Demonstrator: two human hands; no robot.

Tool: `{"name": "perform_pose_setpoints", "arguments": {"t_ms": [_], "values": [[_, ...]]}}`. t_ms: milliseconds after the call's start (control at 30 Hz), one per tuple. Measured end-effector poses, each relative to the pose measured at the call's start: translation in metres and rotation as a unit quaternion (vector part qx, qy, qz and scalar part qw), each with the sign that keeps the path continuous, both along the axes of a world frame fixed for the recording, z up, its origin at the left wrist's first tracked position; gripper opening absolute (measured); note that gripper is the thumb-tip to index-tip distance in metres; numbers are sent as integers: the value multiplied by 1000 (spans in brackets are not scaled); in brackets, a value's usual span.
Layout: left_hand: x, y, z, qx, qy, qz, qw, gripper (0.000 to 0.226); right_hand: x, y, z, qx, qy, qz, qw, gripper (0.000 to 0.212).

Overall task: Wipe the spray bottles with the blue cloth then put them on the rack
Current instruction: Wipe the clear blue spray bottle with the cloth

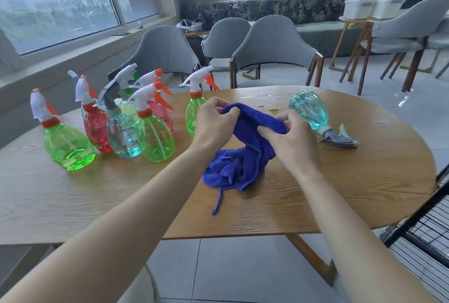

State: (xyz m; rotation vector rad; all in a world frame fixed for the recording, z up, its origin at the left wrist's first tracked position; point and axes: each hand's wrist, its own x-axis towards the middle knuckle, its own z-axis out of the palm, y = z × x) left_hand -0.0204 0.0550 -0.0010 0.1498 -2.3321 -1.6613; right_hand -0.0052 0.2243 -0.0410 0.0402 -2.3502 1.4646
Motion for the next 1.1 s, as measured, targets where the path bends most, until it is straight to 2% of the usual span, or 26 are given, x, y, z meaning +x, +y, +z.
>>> {"name": "perform_pose_setpoints", "arguments": {"t_ms": [67,133,200,267,333,400,433,500,633,767,900,967,1033,1100], "values": [[0,11,8,43,-3,-9,999,9,-1,1,2,-11,-13,31,999,19],[1,23,14,88,-9,-45,995,8,0,1,8,-122,-68,96,986,24],[1,34,17,88,-14,-113,990,15,3,6,13,-269,-145,180,935,23],[3,45,18,72,-34,-183,980,25,3,10,11,-321,-166,233,903,17],[-1,54,17,83,-48,-206,974,31,-1,13,2,-334,-165,193,908,37],[-8,61,15,102,-48,-182,977,30,-5,18,-4,-376,-164,106,906,41],[-13,65,13,84,-47,-166,981,28,-7,23,-4,-394,-162,62,902,36],[-23,73,3,-12,-37,-148,988,26,-9,36,-1,-421,-155,-1,894,27],[-42,96,-18,-204,6,-187,961,44,-13,62,-1,-446,-126,-47,885,22],[-65,119,-23,-388,95,-253,881,74,-15,77,-7,-430,-113,-62,894,15],[-99,141,-27,-598,169,-262,738,101,-16,91,-9,-409,-135,-80,899,13],[-111,149,-30,-663,172,-256,682,105,-18,95,-10,-404,-146,-83,899,14],[-118,153,-32,-701,172,-239,650,102,-20,96,-9,-393,-144,-90,904,13],[-120,157,-35,-721,190,-206,634,95,-22,97,-9,-380,-133,-101,910,11]]}}
